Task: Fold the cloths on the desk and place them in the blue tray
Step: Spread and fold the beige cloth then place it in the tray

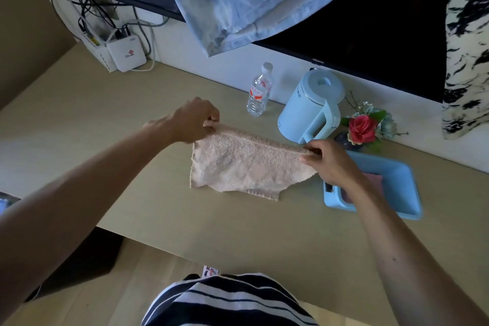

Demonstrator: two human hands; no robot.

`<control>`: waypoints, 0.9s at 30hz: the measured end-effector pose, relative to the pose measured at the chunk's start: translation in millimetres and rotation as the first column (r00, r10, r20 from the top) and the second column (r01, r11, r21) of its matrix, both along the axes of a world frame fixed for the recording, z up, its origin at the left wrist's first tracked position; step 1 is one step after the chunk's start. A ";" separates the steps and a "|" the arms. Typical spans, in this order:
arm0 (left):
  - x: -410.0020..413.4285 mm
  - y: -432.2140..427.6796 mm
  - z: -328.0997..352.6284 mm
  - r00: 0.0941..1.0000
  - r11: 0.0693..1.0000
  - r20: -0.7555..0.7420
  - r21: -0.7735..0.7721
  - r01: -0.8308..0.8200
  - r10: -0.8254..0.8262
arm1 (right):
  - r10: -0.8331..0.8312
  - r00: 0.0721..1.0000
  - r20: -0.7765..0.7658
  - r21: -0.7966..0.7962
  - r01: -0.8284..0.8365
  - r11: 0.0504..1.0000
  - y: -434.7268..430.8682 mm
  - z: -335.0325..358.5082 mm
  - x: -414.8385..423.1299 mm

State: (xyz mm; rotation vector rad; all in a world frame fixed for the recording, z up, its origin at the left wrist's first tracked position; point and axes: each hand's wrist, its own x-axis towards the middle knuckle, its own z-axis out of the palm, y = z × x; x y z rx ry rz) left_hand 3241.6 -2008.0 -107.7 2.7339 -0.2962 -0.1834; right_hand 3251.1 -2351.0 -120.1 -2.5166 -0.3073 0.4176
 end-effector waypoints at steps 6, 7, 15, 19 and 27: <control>2.4 9.1 10.9 0.970 0.987 0.209 -0.128 -0.096 0.122 | -0.101 0.969 0.226 0.133 0.073 0.988 -11.8 7.7 12.9; 0.4 10.1 14.6 0.962 0.984 0.247 -0.155 -0.084 0.121 | -0.113 0.959 0.260 0.163 0.072 0.984 -14.7 10.1 13.7; -41.9 19.6 -3.6 0.994 0.972 0.102 -0.235 -0.010 0.035 | -0.002 0.998 -0.066 0.423 0.030 0.906 -34.3 -0.3 -11.7; -68.8 20.3 -56.1 0.994 0.977 -0.102 -0.204 -0.056 0.036 | 0.076 0.956 -0.282 0.290 0.010 0.957 -35.6 -47.1 -38.7; -115.4 9.9 -142.5 0.894 0.997 -0.449 -0.069 -0.040 0.005 | 0.088 0.851 -0.517 0.127 -0.025 0.992 -42.9 -143.9 -101.9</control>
